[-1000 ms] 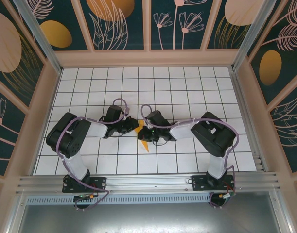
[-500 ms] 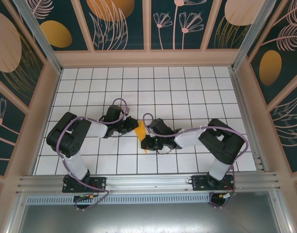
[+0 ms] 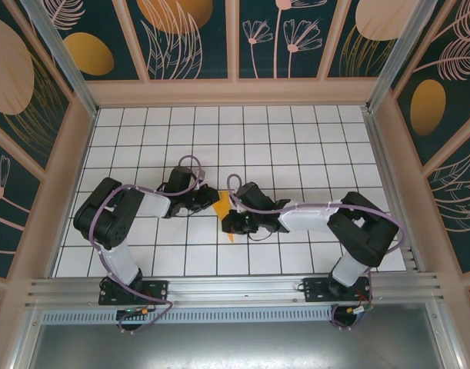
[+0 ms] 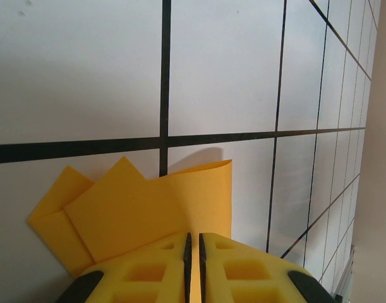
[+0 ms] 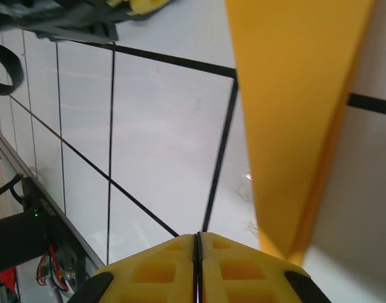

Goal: Fold a paper plane with a square sheet of paper (pick it up from the middle)
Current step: Fold the wing for the fifth time at the center of the table.

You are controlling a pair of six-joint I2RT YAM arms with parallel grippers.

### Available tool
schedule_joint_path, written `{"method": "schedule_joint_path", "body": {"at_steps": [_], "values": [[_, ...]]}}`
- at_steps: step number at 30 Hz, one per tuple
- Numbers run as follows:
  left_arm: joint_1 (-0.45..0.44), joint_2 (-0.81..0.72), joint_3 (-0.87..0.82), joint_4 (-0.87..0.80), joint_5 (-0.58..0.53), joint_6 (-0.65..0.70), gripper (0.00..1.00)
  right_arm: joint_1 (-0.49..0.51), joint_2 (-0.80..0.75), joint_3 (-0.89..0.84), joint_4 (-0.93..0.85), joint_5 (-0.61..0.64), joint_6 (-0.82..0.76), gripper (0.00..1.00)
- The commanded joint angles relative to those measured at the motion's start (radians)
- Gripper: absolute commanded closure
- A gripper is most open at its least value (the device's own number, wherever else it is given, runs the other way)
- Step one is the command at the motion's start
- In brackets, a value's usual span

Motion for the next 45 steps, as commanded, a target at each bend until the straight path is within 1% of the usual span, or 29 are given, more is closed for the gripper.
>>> {"method": "schedule_joint_path", "body": {"at_steps": [1,7,12,18,22,28,33,36,39,43,45], "values": [[0.002,0.072,-0.003,-0.084,-0.122,0.032,0.83,0.018,0.043,0.016,-0.018,-0.012,-0.018,0.88],[0.002,0.07,-0.003,-0.088,-0.127,0.034,0.84,0.017,0.072,-0.046,-0.014,0.0,0.006,0.88],[0.002,0.076,-0.003,-0.091,-0.14,0.033,0.84,0.022,0.034,-0.114,0.008,-0.003,0.036,0.88],[0.002,0.083,0.002,-0.096,-0.142,0.034,0.84,0.041,-0.004,-0.153,-0.007,0.005,0.05,0.88],[0.002,0.088,0.003,-0.099,-0.144,0.037,0.84,0.052,-0.024,-0.173,-0.007,-0.011,0.048,0.87],[0.002,0.083,0.005,-0.102,-0.142,0.038,0.84,0.052,-0.071,-0.183,-0.067,0.031,0.041,0.87],[0.002,0.071,0.001,-0.1,-0.132,0.041,0.84,0.028,-0.143,-0.152,-0.07,0.08,0.027,0.87],[0.002,0.06,-0.004,-0.09,-0.118,0.038,0.83,0.003,-0.145,-0.113,-0.033,0.096,0.026,0.86],[0.002,0.05,-0.005,-0.081,-0.106,0.034,0.83,-0.016,-0.105,-0.06,0.007,0.084,0.028,0.86],[0.002,0.043,-0.008,-0.077,-0.1,0.032,0.82,-0.045,-0.015,0.014,0.033,0.086,0.037,0.86],[0.002,0.044,-0.007,-0.079,-0.097,0.032,0.82,-0.06,0.029,0.034,0.07,0.065,0.05,0.86]]}}
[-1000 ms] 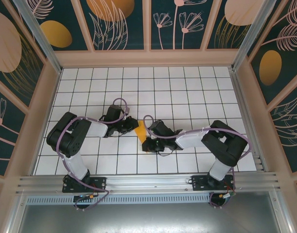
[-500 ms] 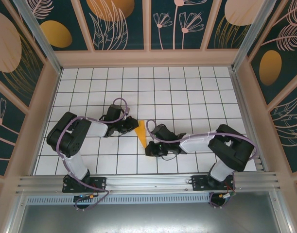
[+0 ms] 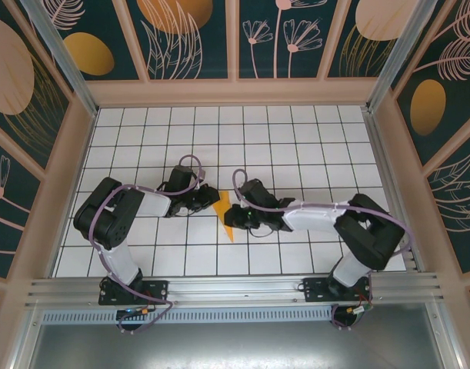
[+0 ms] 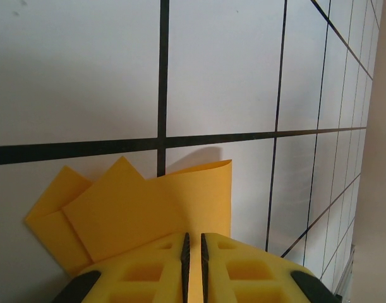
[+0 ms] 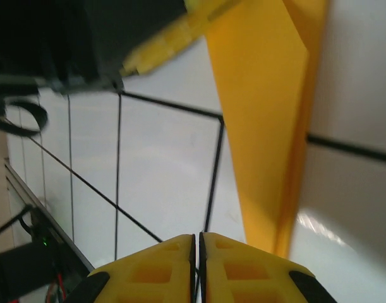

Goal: Fold a paper plane with a square sheet of paper (pick it up from the middle)
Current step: Fold the wing for the fifth time at the center of the table.

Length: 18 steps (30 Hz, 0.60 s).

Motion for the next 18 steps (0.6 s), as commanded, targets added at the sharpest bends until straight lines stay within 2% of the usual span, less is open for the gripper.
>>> {"method": "schedule_joint_path", "body": {"at_steps": [1,7,18], "values": [[0.002,0.046,-0.017,-0.058,-0.095,0.032,0.82,-0.026,0.073,0.043,0.06,-0.018,0.018,0.86],[0.002,0.042,-0.02,-0.058,-0.092,0.033,0.81,-0.035,0.176,0.085,0.047,-0.027,0.009,0.86],[0.002,0.034,-0.017,-0.064,-0.102,0.042,0.81,-0.04,0.186,-0.079,0.119,-0.057,0.053,0.88]]}}
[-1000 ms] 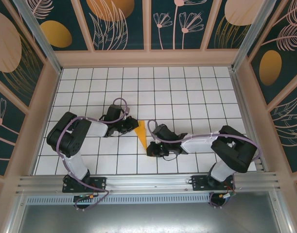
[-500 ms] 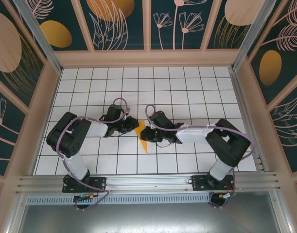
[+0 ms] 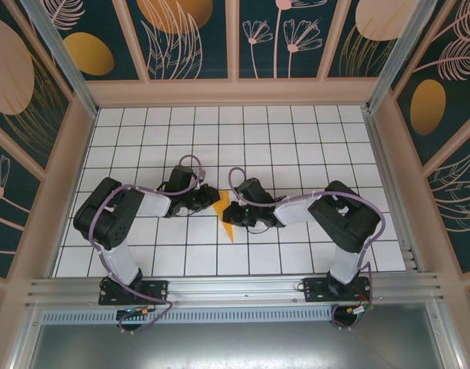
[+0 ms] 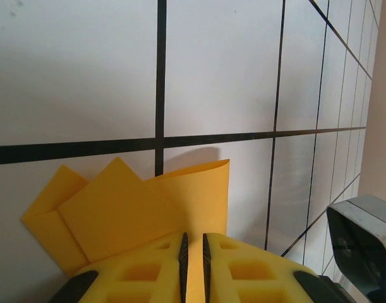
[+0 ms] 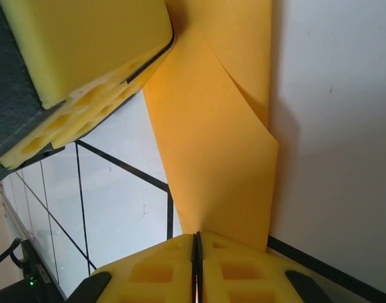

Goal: Fold a paper plane with a square sheet of paper (pick it up from the middle)
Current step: Fold the wing for the fifth time at the center of the table.

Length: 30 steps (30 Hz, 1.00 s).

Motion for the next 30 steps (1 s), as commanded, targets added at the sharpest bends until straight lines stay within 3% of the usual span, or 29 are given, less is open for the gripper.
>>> {"method": "schedule_joint_path", "body": {"at_steps": [1,17,30], "values": [[0.002,0.035,-0.013,-0.07,-0.104,0.044,0.8,0.004,0.006,-0.081,-0.05,-0.012,0.027,0.88],[0.008,0.016,0.096,-0.181,-0.166,0.117,0.74,0.004,0.0,-0.11,-0.048,-0.01,0.022,0.91],[0.083,0.021,0.112,-0.189,-0.159,0.135,0.71,0.004,0.026,-0.121,-0.027,-0.018,0.022,0.91]]}}
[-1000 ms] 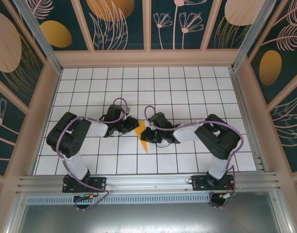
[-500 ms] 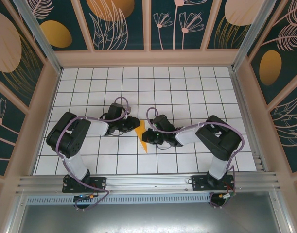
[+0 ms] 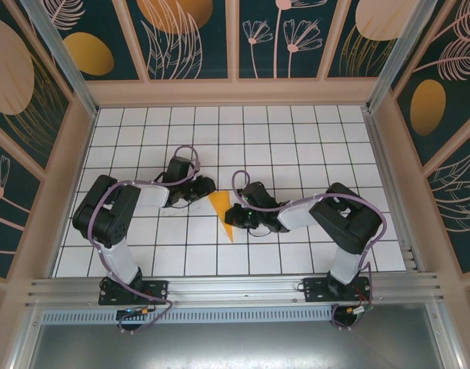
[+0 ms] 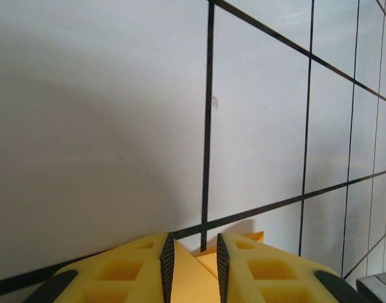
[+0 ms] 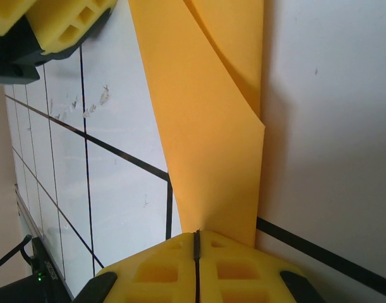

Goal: Fold a paper plane with a square sheet of paper (pick it up from the middle)
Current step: Fold the wing for the fifth time at the center of the table.

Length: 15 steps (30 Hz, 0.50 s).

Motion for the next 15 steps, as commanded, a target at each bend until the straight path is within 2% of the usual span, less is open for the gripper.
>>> {"method": "schedule_joint_path", "body": {"at_steps": [1,8,15], "values": [[0.029,0.008,0.004,-0.041,-0.044,0.031,0.7,0.004,0.045,-0.048,-0.132,-0.02,0.001,0.91],[0.031,-0.076,-0.008,-0.027,0.004,0.02,0.66,0.004,0.049,-0.037,-0.138,-0.019,0.0,0.91],[0.029,-0.174,-0.119,0.125,0.098,-0.058,0.68,0.005,0.056,-0.022,-0.146,-0.014,0.002,0.91]]}}
